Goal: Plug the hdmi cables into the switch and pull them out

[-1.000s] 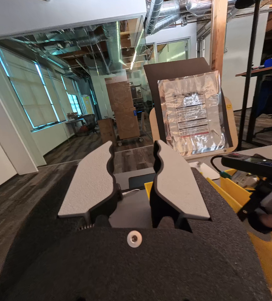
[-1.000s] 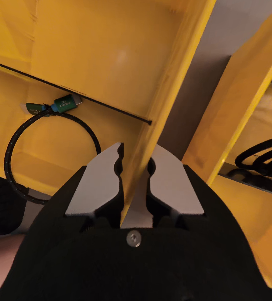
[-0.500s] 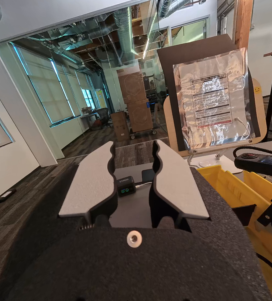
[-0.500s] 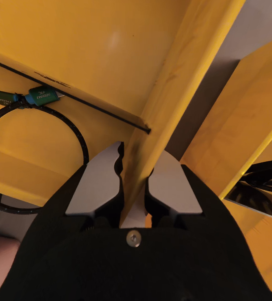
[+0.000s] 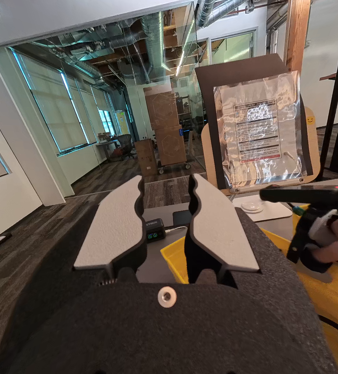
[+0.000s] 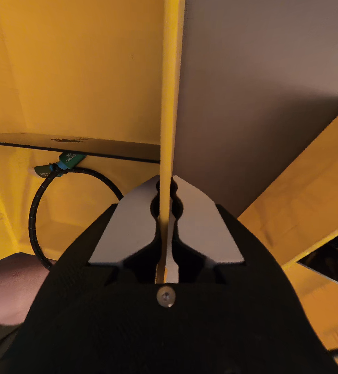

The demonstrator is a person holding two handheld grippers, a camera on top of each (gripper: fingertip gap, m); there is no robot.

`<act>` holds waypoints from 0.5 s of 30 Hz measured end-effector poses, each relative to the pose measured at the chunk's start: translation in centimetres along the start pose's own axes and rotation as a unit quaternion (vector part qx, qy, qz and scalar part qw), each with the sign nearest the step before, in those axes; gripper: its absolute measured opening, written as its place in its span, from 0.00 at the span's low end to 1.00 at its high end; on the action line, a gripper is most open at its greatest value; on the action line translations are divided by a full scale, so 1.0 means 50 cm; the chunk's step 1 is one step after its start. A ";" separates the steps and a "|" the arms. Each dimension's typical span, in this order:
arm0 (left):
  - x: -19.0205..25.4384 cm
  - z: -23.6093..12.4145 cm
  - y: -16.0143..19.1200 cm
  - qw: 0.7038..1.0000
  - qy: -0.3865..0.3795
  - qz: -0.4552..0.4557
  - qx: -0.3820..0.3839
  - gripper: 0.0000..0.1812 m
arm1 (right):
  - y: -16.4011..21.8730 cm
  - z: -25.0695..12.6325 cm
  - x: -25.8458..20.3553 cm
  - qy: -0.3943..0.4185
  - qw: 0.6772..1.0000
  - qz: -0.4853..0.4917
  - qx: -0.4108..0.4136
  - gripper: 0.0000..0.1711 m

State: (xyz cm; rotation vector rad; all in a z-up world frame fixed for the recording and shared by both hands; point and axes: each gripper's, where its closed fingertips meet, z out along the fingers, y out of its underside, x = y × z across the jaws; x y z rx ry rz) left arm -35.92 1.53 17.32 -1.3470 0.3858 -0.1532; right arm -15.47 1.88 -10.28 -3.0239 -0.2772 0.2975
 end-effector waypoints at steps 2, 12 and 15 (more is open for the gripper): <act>-0.003 -0.018 -0.015 1.000 0.000 -0.002 0.012 0.23 | -0.001 -0.022 -0.017 -0.004 1.000 -0.012 -0.016 0.04; -0.027 -0.137 -0.100 0.974 0.088 -0.160 0.133 0.21 | -0.028 -0.344 0.009 -0.010 0.998 -0.055 0.016 0.04; -0.043 -0.146 -0.094 0.971 0.090 -0.175 0.137 0.21 | 0.010 -0.489 0.088 -0.017 0.999 -0.030 0.038 0.04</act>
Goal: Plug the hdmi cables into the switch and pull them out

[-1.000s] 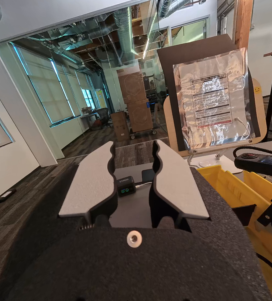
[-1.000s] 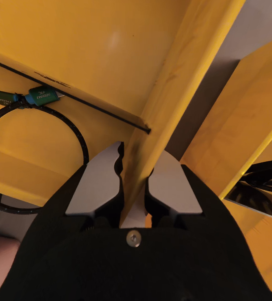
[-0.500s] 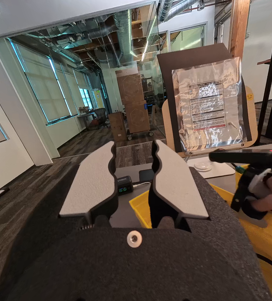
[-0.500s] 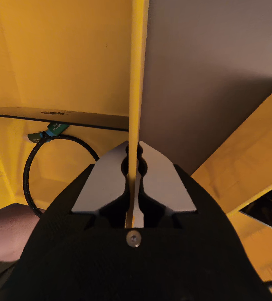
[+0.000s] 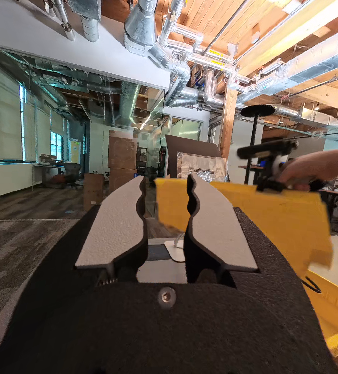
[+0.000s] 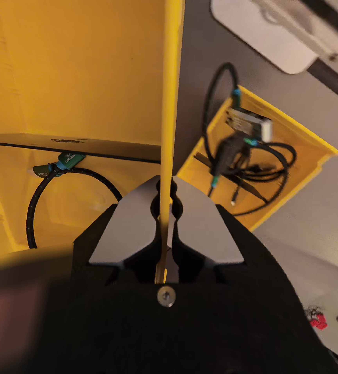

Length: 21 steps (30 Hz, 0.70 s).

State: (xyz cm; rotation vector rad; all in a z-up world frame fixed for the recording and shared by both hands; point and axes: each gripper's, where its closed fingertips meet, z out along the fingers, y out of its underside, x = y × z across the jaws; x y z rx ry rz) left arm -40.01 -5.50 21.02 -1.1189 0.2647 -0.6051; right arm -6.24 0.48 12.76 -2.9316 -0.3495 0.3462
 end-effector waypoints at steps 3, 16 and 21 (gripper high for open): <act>-0.007 0.002 0.013 1.000 0.004 -0.014 -0.013 0.21 | 0.064 -0.129 0.105 0.002 0.999 0.038 0.037 0.04; 0.067 0.052 0.049 0.997 0.058 0.006 -0.056 0.21 | 0.550 -0.140 0.654 0.109 0.939 0.316 0.085 0.05; 0.103 0.093 0.105 0.990 0.074 0.029 -0.114 0.21 | 0.656 0.031 0.758 0.086 0.924 0.369 0.041 0.04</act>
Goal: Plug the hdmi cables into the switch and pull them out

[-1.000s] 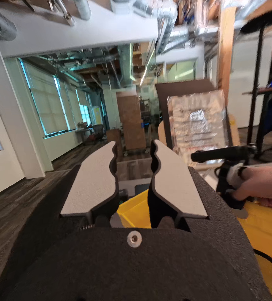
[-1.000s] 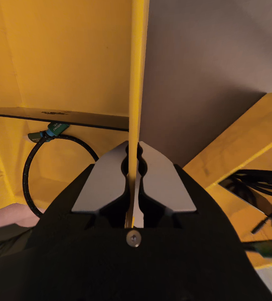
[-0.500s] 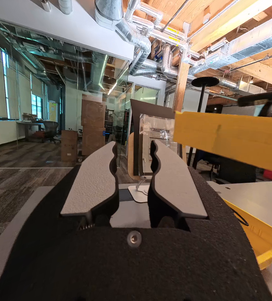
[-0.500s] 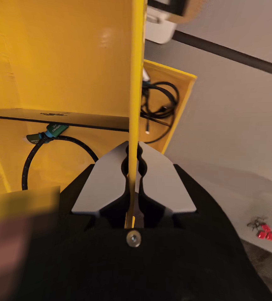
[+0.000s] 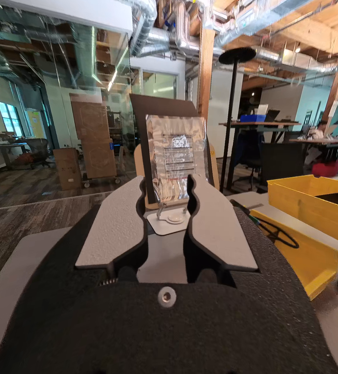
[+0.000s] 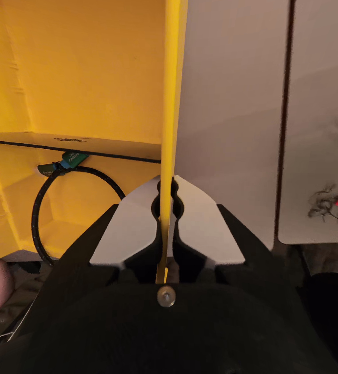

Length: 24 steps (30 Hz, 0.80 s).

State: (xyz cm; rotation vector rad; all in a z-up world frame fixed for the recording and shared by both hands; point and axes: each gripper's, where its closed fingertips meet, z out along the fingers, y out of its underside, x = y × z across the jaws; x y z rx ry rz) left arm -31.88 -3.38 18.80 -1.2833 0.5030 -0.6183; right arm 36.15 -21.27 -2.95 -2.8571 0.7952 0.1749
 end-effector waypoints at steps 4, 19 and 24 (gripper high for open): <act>0.021 0.056 0.045 0.999 0.005 0.018 -0.050 0.21 | 0.004 0.133 -0.001 -0.041 0.998 -0.015 -0.042 0.04; 0.344 0.243 0.365 0.891 0.255 -0.041 -0.373 0.16 | 0.000 0.218 -0.049 -0.082 0.994 -0.072 0.002 0.08; 0.378 0.239 0.507 0.830 0.229 0.026 -0.508 0.26 | 0.005 0.217 -0.050 -0.088 0.990 -0.104 -0.020 0.09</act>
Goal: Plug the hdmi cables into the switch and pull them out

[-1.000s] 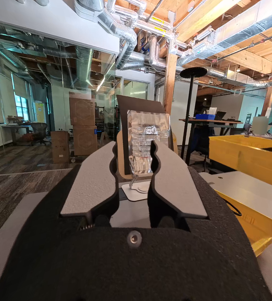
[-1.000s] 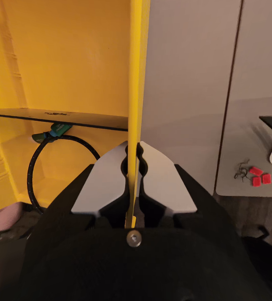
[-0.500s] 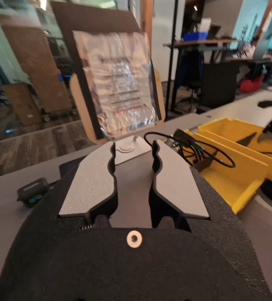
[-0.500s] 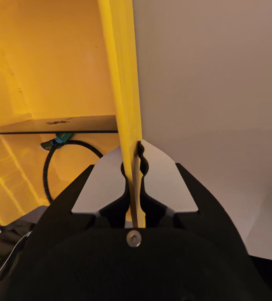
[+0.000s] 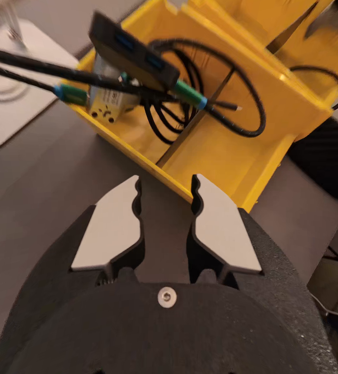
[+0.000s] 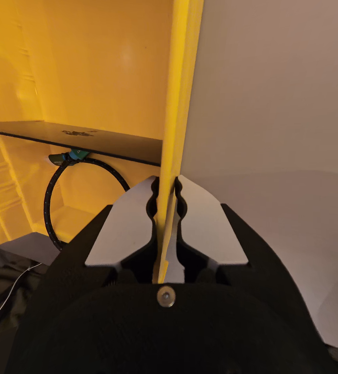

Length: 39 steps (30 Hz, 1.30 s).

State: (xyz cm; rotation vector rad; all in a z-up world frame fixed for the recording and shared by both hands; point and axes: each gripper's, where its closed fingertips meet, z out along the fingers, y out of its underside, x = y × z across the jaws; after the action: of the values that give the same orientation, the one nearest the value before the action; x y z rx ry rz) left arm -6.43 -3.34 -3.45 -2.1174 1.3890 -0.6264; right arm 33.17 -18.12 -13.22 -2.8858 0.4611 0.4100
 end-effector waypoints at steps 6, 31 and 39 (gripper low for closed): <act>-0.005 0.059 0.006 0.996 0.043 -0.079 -0.023 0.29 | -0.003 0.000 -0.004 -0.024 1.000 -0.003 0.006 0.12; -0.026 0.128 0.046 0.938 0.011 -0.292 -0.188 0.12 | -0.007 0.008 -0.005 -0.017 0.999 -0.036 -0.009 0.13; -0.145 0.082 0.065 0.950 -0.021 -0.257 -0.174 0.04 | -0.019 0.012 -0.015 -0.032 0.999 -0.015 -0.003 0.13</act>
State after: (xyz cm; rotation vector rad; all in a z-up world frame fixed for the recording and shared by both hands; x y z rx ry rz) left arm -8.70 2.99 -9.31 -2.7962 0.9694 -0.5490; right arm 32.64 -16.90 -13.42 -2.8723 0.4053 0.4993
